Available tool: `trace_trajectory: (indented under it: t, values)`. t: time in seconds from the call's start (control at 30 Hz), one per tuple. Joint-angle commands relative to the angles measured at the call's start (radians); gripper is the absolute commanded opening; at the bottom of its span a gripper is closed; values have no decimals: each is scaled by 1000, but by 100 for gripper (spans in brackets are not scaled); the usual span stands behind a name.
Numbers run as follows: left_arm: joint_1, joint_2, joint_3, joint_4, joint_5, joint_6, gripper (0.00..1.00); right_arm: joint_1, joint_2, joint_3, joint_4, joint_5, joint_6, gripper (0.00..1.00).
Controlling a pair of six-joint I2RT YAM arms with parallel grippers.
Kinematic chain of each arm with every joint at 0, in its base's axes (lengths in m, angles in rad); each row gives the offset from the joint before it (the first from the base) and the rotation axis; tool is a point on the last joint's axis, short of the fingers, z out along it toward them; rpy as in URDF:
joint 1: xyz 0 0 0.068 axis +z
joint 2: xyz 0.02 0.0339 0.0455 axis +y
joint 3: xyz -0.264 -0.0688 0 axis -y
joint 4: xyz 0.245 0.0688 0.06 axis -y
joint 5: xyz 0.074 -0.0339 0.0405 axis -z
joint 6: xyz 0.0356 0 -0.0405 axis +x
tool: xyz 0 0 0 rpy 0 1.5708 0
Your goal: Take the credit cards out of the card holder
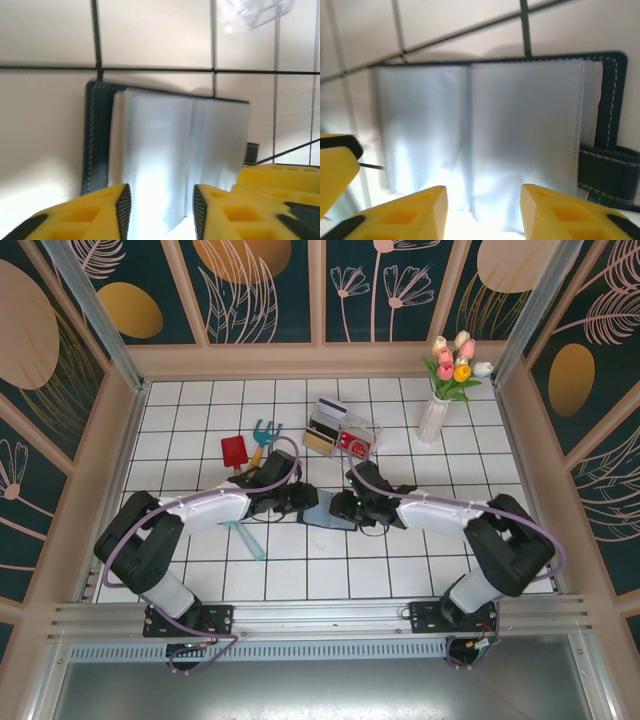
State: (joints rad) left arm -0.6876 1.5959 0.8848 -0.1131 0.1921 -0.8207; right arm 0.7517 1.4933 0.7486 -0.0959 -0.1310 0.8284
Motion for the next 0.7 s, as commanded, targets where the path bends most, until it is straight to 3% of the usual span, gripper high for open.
trace_trajectory:
  t: [0.0, 0.13, 0.27, 0.33, 0.4, 0.53, 0.67]
  values:
    - [-6, -63, 61, -115, -141, 48, 58, 5, -134, 29, -55, 81, -61, 53]
    - [10, -115, 128, -174, -295, 82, 75, -32, -241, 99, -149, 236, -148, 61]
    - [83, -190, 139, -171, -416, 115, 88, -122, -315, 158, -190, 413, -268, 71]
    - [134, -238, 122, -141, -462, 136, 92, -192, -350, 166, -179, 449, -305, 81]
    - [153, -293, 93, -85, -600, 173, 98, -262, -392, 163, -153, 472, -323, 89]
    - [169, -382, -1, 32, -856, 285, 98, -361, -472, 137, -78, 557, -382, 99]
    - [200, -436, -65, 105, -1028, 374, 99, -475, -498, 111, -33, 571, -408, 99]
